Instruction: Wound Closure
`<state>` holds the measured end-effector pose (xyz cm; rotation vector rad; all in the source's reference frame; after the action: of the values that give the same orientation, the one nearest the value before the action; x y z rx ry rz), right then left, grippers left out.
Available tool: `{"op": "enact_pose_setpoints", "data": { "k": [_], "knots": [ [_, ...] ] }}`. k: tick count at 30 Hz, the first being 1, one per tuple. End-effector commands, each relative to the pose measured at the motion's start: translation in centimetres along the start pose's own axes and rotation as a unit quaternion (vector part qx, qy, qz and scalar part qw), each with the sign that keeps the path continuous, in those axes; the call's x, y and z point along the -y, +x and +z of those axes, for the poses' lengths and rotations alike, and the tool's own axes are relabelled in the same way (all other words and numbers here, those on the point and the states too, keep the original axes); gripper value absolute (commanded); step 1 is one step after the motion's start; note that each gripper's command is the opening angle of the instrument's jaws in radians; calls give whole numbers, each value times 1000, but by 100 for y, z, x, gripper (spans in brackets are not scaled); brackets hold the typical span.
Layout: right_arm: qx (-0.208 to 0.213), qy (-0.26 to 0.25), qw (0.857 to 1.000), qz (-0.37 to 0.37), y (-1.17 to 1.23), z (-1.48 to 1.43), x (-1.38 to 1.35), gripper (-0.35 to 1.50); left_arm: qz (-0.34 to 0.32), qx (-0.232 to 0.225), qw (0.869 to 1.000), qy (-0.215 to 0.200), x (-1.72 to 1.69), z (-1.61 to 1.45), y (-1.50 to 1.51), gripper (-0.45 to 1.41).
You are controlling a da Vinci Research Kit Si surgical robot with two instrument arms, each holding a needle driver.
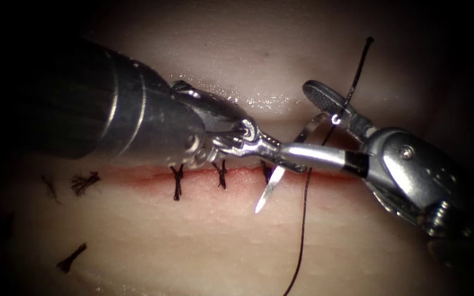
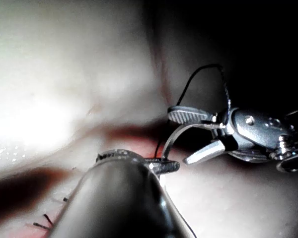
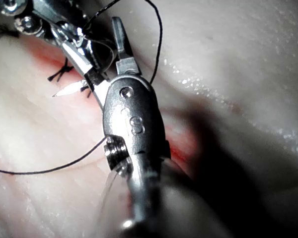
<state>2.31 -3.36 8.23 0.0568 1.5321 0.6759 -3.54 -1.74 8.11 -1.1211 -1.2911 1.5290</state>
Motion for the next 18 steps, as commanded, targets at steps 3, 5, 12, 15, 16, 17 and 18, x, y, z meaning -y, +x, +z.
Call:
{"op": "enact_pose_setpoints", "data": {
  "k": [3, 5, 12, 15, 16, 17, 18],
  "knots": [
    [-3, -4, 1000, 20, -9, 12, 2, 21, 7, -3, 1000, -3, 4, 7, -1, -45],
    [-4, -7, 1000, 25, -12, 13, 0, 17, 6, -5, 1000, -2, 3, 7, -2, -45],
    [-4, -14, 1000, 28, -18, 9, -4, -1, 12, -11, 1000, -13, -3, 3, -1, -45],
    [-3, -14, 999, 37, -18, 10, -3, 24, 14, -11, 1000, -14, -4, 4, -1, -45],
    [-3, -15, 999, 46, -18, 11, -2, 41, 14, -11, 1000, -14, -4, 4, -1, -45],
    [-3, -15, 998, 54, -18, 12, -1, 56, 14, -10, 1000, -16, -4, 4, -1, -45],
    [-3, -15, 998, 54, -19, 12, -1, 54, 14, -10, 1000, -16, -4, 4, -1, -45]
  ]
}}
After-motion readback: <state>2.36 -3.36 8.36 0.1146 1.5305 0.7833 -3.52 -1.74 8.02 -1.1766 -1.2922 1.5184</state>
